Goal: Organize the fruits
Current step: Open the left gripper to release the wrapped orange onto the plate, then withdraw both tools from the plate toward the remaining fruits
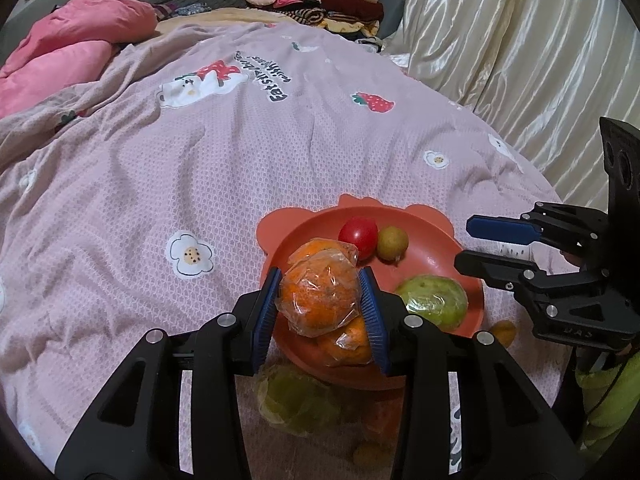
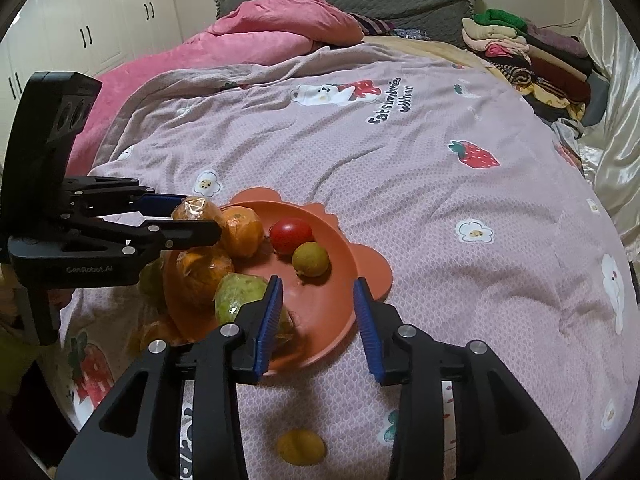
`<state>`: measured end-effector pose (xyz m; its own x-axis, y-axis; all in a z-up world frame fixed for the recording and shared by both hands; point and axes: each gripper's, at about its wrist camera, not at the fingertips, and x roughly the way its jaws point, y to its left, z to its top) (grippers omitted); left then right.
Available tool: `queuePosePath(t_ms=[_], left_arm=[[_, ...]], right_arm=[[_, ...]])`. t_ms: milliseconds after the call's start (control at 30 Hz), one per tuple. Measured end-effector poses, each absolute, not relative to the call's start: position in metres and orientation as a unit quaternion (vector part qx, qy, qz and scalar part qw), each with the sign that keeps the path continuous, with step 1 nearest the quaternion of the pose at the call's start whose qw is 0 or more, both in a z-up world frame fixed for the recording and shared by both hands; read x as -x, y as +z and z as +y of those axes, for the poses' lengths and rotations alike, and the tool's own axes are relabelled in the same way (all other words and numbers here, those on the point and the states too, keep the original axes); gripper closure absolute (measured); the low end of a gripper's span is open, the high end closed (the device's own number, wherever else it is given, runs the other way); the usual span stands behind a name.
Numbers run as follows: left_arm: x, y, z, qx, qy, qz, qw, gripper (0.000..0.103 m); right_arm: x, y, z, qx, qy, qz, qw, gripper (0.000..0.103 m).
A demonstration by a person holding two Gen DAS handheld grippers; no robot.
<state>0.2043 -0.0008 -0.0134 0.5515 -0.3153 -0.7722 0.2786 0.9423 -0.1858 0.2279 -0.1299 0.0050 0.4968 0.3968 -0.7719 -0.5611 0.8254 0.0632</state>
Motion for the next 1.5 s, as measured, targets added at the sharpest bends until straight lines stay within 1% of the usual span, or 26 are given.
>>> queuePosePath(t_ms=[100, 200, 400, 433, 467, 733, 833, 1033, 1200, 1300, 1400, 1500], left_arm=[[-0.205, -0.015, 0.0, 0.021, -0.164, 0.444, 0.881, 0.072], [-0.206, -0.015, 0.002, 0.023, -0.161, 0.445, 0.88, 0.071], [-0.206, -0.014, 0.005, 0.026, -0.158, 0.445, 0.881, 0.07], [-0.206, -0.014, 0.005, 0.026, -0.157, 0.445, 0.881, 0.069], [-0.206, -0.013, 0.006, 0.027, -0.156, 0.444, 0.882, 0.065], [-0.204, -0.006, 0.008, 0.028, -0.153, 0.439, 0.885, 0.064], [-0.202, -0.002, 0.01, 0.03, -0.151, 0.436, 0.887, 0.058], [-0.199, 0.005, 0.011, 0.03, -0.149, 0.434, 0.888, 0.056], [-0.194, 0.013, 0.012, 0.03, -0.148, 0.428, 0.891, 0.049], [-0.19, 0.019, 0.012, 0.024, -0.14, 0.423, 0.895, 0.044], [-0.187, 0.023, 0.014, 0.026, -0.135, 0.42, 0.897, 0.038], [-0.183, 0.027, 0.016, 0.022, -0.127, 0.415, 0.9, 0.033]], right_arm=[[-0.227, 0.005, -0.131, 0.097, 0.278, 0.417, 0.86, 0.062], [-0.226, 0.005, -0.132, 0.096, 0.278, 0.416, 0.861, 0.061], [-0.224, 0.007, -0.133, 0.096, 0.277, 0.413, 0.863, 0.057], [-0.224, 0.007, -0.133, 0.096, 0.277, 0.412, 0.863, 0.057], [-0.224, 0.008, -0.133, 0.096, 0.277, 0.411, 0.863, 0.056], [-0.22, 0.011, -0.136, 0.091, 0.273, 0.409, 0.866, 0.052], [-0.218, 0.013, -0.137, 0.09, 0.272, 0.406, 0.868, 0.048], [-0.214, 0.018, -0.14, 0.083, 0.269, 0.401, 0.871, 0.042], [-0.209, 0.021, -0.142, 0.077, 0.267, 0.398, 0.874, 0.035], [-0.207, 0.022, -0.143, 0.075, 0.266, 0.396, 0.876, 0.034], [-0.205, 0.024, -0.144, 0.073, 0.262, 0.393, 0.878, 0.029], [-0.202, 0.027, -0.144, 0.071, 0.262, 0.389, 0.88, 0.027]])
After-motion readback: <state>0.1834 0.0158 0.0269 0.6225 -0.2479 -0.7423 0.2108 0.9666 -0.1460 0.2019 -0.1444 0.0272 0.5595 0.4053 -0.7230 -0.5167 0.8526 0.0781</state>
